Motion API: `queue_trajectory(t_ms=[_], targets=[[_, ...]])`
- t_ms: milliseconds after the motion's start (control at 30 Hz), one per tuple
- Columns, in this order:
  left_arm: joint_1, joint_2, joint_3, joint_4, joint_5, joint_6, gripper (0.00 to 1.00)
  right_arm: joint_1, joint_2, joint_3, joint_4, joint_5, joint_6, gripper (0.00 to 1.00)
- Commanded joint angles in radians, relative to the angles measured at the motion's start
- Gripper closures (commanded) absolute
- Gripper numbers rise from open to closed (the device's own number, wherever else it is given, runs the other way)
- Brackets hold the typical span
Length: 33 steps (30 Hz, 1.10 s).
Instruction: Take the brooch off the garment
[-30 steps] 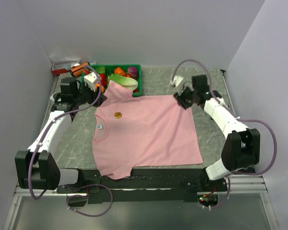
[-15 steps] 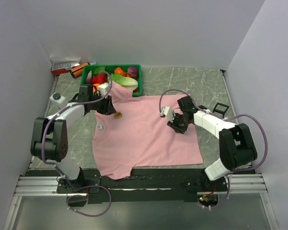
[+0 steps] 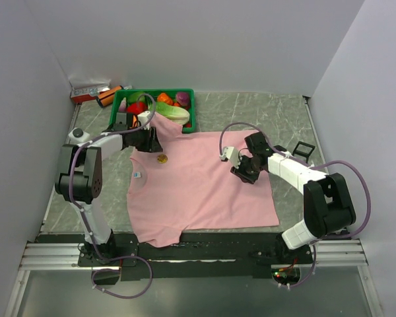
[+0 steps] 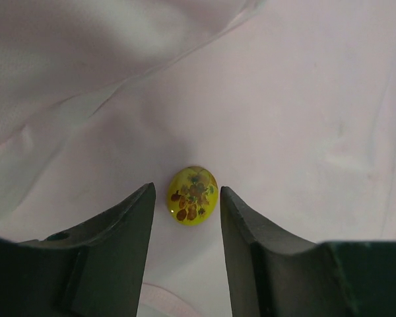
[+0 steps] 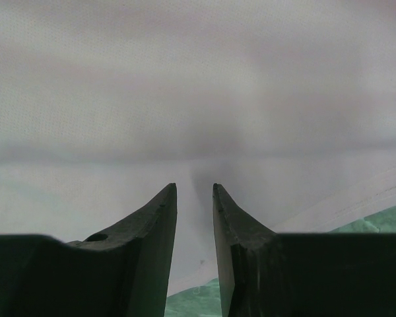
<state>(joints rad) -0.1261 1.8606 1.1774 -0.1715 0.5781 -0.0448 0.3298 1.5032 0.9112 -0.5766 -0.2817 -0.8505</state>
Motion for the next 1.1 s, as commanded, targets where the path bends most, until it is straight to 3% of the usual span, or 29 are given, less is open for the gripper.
queue_trajectory(t_ms=[0, 300, 1067], targets=[[-0.004, 0.031, 0.033, -0.042, 0.003, -0.039, 0.51, 0.009, -0.041, 0.035, -0.016, -0.022, 0.011, 0.65], [-0.01, 0.038, -0.009, -0.017, 0.014, -0.069, 0.57, 0.009, -0.023, 0.045, -0.011, -0.027, 0.013, 0.64], [-0.037, -0.001, 0.008, -0.039, -0.052, -0.109, 0.56, 0.009, 0.006, 0.066, -0.023, -0.037, 0.013, 0.64]])
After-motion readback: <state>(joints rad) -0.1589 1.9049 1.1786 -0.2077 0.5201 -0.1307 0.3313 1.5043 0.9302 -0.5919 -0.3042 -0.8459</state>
